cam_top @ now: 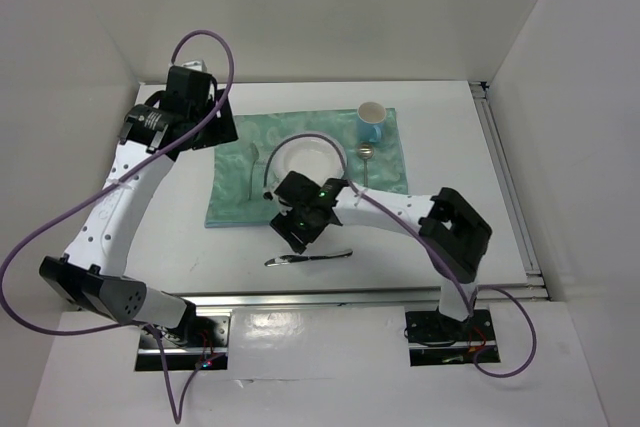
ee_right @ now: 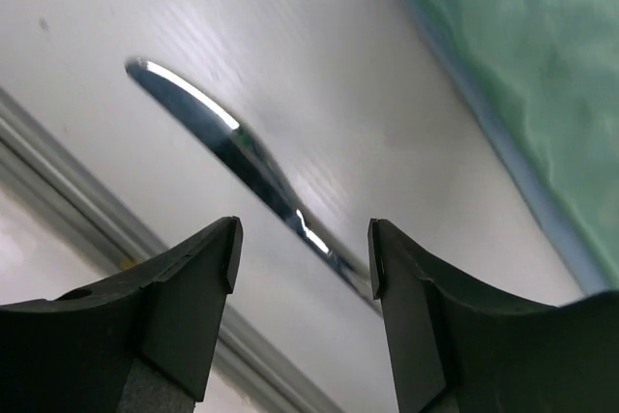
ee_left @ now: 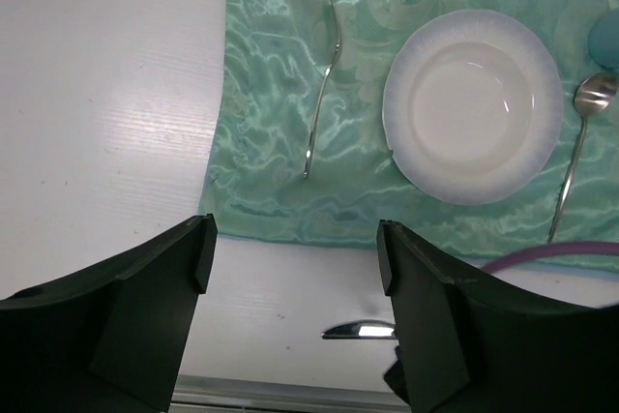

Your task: Set the dinner table for one person

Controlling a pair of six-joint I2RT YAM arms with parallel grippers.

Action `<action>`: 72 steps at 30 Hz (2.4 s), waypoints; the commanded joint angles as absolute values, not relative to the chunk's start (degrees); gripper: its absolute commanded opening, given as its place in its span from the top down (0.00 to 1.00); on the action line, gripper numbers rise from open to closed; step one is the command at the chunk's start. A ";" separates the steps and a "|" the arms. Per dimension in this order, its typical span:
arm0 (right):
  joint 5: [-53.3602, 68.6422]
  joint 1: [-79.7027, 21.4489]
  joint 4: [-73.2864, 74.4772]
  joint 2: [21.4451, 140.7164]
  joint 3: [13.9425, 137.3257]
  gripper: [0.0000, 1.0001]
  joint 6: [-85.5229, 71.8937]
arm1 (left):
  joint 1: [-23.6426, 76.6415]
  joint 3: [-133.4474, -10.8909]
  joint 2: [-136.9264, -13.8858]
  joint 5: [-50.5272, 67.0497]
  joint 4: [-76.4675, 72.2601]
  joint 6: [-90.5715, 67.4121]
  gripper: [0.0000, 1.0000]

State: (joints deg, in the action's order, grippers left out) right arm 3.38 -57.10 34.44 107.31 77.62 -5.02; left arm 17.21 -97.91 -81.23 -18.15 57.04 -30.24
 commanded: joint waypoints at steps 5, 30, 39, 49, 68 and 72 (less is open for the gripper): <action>3.51 -54.58 37.00 98.79 65.84 0.30 -4.22 | 15.82 -100.46 -84.81 -15.91 59.77 -30.23 0.14; -0.35 -56.51 26.73 103.71 65.39 0.42 2.72 | 15.82 -100.28 -84.81 -14.06 58.62 -30.23 0.14; 0.36 -58.18 26.72 104.77 62.14 0.72 2.72 | 15.82 -100.28 -84.81 -14.59 58.62 -30.23 0.14; -7.46 -62.40 26.19 102.05 61.08 0.94 2.20 | 15.82 -99.15 -84.81 -14.06 58.01 -30.23 0.15; -18.20 -57.67 32.87 91.24 67.06 1.00 -2.70 | 15.82 -99.14 -84.81 -13.54 57.39 -30.76 0.15; -14.51 -50.11 34.10 88.25 67.06 1.00 -7.80 | 15.82 -99.06 -84.20 -11.61 56.87 -31.38 0.15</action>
State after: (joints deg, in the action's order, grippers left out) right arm -14.94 -55.00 32.14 93.03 64.73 -2.17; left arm 15.94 -98.74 -85.38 -13.50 58.46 -30.39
